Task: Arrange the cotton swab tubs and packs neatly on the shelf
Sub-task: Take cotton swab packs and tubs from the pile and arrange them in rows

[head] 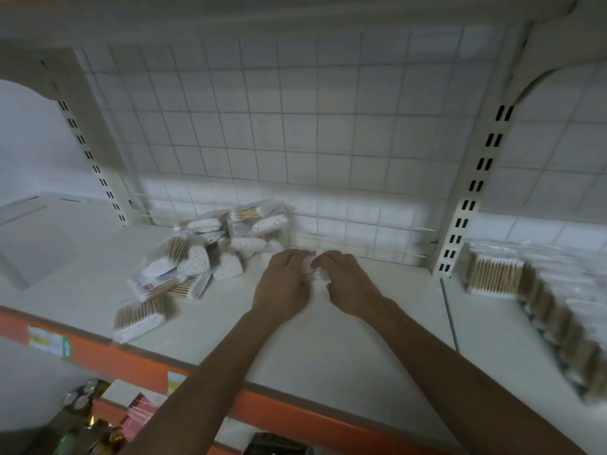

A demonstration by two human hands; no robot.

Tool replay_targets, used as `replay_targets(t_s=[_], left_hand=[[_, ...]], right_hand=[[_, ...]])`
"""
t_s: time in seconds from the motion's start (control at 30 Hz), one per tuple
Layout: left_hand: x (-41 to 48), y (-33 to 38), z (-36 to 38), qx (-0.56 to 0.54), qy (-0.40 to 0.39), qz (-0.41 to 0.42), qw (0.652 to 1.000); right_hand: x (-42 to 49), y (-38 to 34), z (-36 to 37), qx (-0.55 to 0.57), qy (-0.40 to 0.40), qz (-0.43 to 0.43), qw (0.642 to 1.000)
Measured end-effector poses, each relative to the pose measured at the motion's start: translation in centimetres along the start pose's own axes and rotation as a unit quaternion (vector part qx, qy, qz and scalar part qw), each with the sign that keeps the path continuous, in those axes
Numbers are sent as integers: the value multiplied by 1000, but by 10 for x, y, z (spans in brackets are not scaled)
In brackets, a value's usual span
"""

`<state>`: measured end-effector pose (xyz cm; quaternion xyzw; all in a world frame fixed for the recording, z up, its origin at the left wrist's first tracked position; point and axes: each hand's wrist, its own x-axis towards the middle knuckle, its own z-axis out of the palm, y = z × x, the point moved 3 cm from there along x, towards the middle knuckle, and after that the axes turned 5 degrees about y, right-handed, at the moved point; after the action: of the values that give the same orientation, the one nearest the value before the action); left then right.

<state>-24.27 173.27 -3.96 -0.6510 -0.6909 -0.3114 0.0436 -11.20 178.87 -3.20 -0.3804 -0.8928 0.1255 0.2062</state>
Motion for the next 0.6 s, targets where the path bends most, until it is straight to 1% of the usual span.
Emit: replay_targets(t_s=[0.07,0.17,0.23,0.3,0.37,0.4,0.43,0.47,0.53,0.57,0.6], left_hand=[[-3,3,11,-6,-38,6,999],[-8,19,21,-36,-125,-29,991],[-11,32,25,-69,-158,-44,984],[-14,44,28,-81,-185,-37,979],[-18,54,30,-93,-194,-30,976],[-19,59,31,-102,-193,-26,976],[-21,63,32,-112,-195,-20,974],[-21,69,31,-125,-198,-15,972],[-22,75,30,-140,-202,-14,969],[-22,77,28,-146,-202,-19,968],[-21,79,26,-148,-200,-22,968]], right_hand=[[-15,7,-8,29,-7,-10,1000],[-35,16,-13,65,-13,-15,998],[-46,27,-14,77,-30,18,996],[-57,35,-25,90,-33,52,994],[-66,45,-38,130,-18,93,987],[-70,49,-42,133,-13,110,985],[-75,52,-45,121,-21,123,985],[-80,55,-45,105,-45,130,985],[-87,58,-40,74,-86,121,986],[-90,60,-40,66,-85,123,987],[-92,62,-42,68,-67,132,987]])
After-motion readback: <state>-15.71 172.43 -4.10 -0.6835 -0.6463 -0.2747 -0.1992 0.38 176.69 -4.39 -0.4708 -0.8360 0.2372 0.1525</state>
